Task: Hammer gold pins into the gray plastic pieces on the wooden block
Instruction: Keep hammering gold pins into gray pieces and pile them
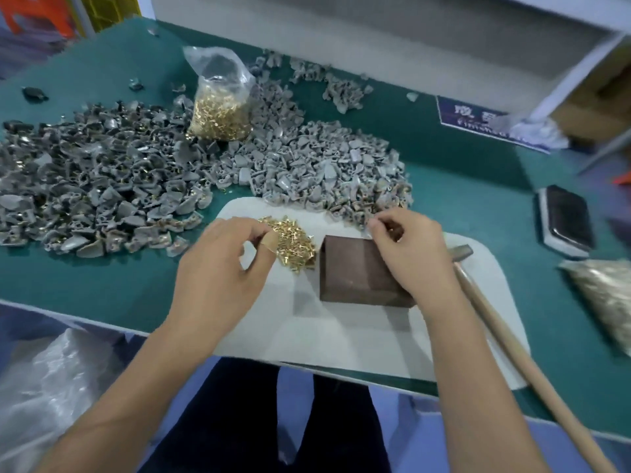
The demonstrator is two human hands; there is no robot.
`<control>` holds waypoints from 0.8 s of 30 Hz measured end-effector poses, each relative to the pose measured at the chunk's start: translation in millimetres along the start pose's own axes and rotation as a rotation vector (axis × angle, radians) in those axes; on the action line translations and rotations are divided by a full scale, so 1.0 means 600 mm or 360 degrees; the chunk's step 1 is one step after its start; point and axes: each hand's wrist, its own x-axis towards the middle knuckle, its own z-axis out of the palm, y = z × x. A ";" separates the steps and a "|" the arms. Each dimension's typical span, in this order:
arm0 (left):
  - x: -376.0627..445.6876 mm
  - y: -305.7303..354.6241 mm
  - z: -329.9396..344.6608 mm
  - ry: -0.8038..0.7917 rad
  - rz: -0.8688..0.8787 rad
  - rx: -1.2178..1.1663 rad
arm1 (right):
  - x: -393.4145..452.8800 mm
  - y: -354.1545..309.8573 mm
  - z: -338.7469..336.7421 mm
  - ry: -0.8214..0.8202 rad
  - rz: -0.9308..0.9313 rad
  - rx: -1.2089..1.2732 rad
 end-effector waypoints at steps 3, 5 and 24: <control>0.037 0.027 0.040 -0.0138 0.0050 -0.0009 | 0.001 0.003 0.005 -0.0028 0.0001 -0.0010; 0.071 0.038 0.064 -0.0321 0.0035 0.0031 | 0.001 0.000 0.004 -0.0045 0.0000 -0.0028; 0.170 0.051 0.126 -0.0393 0.0504 0.0519 | 0.000 0.002 0.001 -0.0077 0.0008 0.0024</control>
